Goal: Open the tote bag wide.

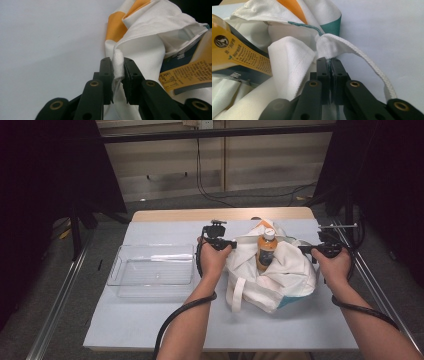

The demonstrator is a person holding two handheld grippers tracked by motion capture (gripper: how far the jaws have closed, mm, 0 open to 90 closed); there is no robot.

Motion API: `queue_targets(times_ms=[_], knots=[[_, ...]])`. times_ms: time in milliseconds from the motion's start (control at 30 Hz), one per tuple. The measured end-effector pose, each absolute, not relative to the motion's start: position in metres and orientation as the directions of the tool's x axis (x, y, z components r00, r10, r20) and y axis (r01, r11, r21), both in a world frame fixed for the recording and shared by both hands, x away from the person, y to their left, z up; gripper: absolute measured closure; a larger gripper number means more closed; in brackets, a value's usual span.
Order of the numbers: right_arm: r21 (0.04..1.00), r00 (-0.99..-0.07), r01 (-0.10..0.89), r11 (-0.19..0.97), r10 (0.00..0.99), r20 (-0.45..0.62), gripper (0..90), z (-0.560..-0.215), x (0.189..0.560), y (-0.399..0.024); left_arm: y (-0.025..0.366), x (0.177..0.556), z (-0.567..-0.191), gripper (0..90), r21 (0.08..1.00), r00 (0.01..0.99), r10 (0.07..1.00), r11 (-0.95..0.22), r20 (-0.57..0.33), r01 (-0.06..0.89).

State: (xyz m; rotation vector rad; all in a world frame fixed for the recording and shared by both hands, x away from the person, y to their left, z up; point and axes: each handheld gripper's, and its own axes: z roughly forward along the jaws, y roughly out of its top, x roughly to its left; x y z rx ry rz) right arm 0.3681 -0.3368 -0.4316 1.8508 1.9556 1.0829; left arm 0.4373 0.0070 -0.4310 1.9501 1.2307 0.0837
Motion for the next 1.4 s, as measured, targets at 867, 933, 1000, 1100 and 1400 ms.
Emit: queue_targets(times_ms=[867,933,1000,1100,1400], knots=[[0.653,-0.183,0.755,-0.064,0.936,0.302,87.1,-0.441,0.369,-0.338,0.005,0.443,-0.439,78.8,0.651,0.513,0.784,-0.191,-0.349,0.735],[0.649,-0.181,0.758,-0.061,0.937,0.299,87.1,-0.442,0.369,-0.338,0.005,0.443,-0.441,78.9,0.642,0.511,0.786,-0.197,-0.348,0.741],[0.640,-0.173,0.765,-0.065,0.937,0.302,87.1,-0.444,0.369,-0.338,0.005,0.444,-0.444,78.9,0.636,0.507,0.789,-0.199,-0.348,0.746],[0.636,-0.175,0.769,-0.058,0.939,0.297,87.1,-0.448,0.369,-0.338,0.005,0.444,-0.447,78.9,0.632,0.505,0.788,-0.197,-0.353,0.750],[0.630,-0.177,0.775,-0.046,0.942,0.286,86.9,-0.453,0.370,-0.337,0.004,0.442,-0.452,78.9,0.621,0.500,0.789,-0.199,-0.357,0.758]])
